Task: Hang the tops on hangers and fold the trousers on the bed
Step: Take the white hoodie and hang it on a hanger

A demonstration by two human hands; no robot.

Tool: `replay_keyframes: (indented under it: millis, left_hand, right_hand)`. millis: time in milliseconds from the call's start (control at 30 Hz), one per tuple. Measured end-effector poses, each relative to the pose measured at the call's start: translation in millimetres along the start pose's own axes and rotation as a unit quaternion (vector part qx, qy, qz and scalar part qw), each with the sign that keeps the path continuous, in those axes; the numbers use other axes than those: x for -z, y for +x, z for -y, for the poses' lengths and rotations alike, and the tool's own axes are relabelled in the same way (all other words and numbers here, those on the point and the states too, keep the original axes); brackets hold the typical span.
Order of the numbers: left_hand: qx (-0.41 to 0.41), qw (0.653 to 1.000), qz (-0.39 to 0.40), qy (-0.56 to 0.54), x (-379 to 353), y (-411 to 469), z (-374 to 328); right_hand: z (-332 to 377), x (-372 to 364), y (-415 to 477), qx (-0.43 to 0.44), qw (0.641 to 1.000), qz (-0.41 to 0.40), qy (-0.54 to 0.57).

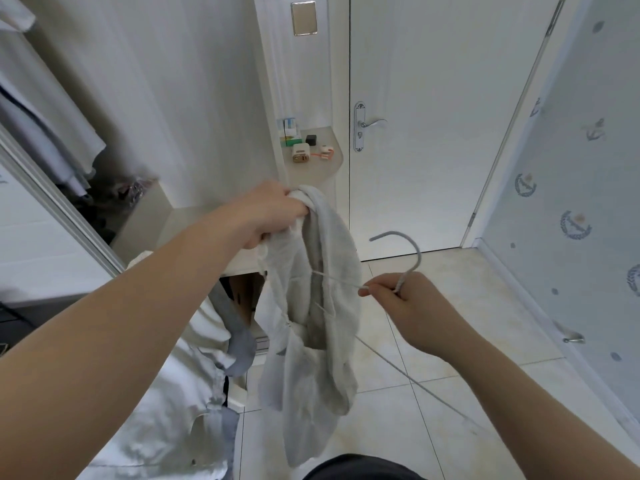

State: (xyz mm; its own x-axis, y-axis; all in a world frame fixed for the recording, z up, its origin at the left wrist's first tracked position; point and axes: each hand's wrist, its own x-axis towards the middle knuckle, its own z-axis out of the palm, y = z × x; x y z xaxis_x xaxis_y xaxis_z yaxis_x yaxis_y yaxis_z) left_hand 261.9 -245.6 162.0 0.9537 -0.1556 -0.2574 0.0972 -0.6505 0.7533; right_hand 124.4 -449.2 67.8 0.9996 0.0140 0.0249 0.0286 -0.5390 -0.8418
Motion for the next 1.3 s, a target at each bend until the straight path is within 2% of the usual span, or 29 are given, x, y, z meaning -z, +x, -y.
replay_keyframes:
  millis: [133, 300, 500, 567, 667, 733, 800, 867, 900, 933, 967, 1000, 1033, 1167, 1300]
  left_hand:
    - [-0.017, 0.997, 0.062, -0.047, -17.0, -7.2, -11.2]
    - [0.030, 0.987, 0.116, -0.103, -14.6, -20.0, -12.0]
    - [0.059, 0.964, 0.151, -0.211, -33.7, -34.7, -19.8]
    - [0.067, 0.959, 0.156, -0.227, -39.4, -38.1, -16.6]
    - [0.058, 0.959, 0.158, -0.229, -37.6, -39.2, -10.0]
    - [0.036, 0.958, 0.183, -0.218, -35.0, -44.1, -8.8]
    - [-0.028, 0.972, 0.185, -0.141, -36.2, -48.5, -9.3]
    - [-0.166, 0.981, 0.095, 0.021, -33.5, -53.5, -6.6]
    - [-0.252, 0.960, 0.036, 0.121, -28.0, -55.7, -4.2]
    - [-0.318, 0.919, -0.001, 0.232, -20.6, -57.5, -2.1]
    - [-0.348, 0.878, -0.003, 0.329, -12.6, -58.2, 0.6]
    - [-0.340, 0.853, 0.022, 0.396, -5.1, -57.6, 4.7]
    - [-0.314, 0.844, 0.048, 0.432, 0.3, -57.6, 9.3]
    - [-0.296, 0.840, 0.029, 0.454, -14.1, -57.2, 27.3]
    - [-0.300, 0.880, 0.050, 0.366, -54.3, -58.7, 39.6]
  right_hand:
    - [1.1, -31.6, 17.4, 0.019, 0.996, 0.013, 0.081]
    - [-11.9, -19.5, 22.1, 0.037, 0.985, 0.024, 0.166]
    - [-2.4, -57.6, 14.8, 0.042, 0.968, 0.109, 0.220]
    - [0.1, -62.2, 14.0, 0.040, 0.961, 0.103, 0.252]
    - [2.3, -50.3, 14.2, 0.042, 0.939, 0.053, 0.336]
    - [3.2, -42.6, 15.2, 0.047, 0.930, 0.032, 0.364]
    - [3.9, -37.5, 15.9, 0.050, 0.927, 0.017, 0.372]
    - [2.2, -29.6, 16.9, 0.054, 0.924, 0.014, 0.378]
    - [0.9, -23.4, 17.4, 0.059, 0.923, 0.013, 0.379]
    - [0.3, -16.3, 18.1, 0.067, 0.923, 0.010, 0.378]
    - [-0.6, -9.2, 19.1, 0.074, 0.925, 0.010, 0.372]
    - [-1.9, -2.2, 20.5, 0.081, 0.927, 0.012, 0.365]
    - [-2.9, 4.7, 22.2, 0.087, 0.931, 0.018, 0.355]
    - [-0.3, 23.5, 29.8, 0.110, 0.942, 0.045, 0.313]
    - [9.3, 10.0, 35.4, 0.127, 0.959, 0.043, 0.248]
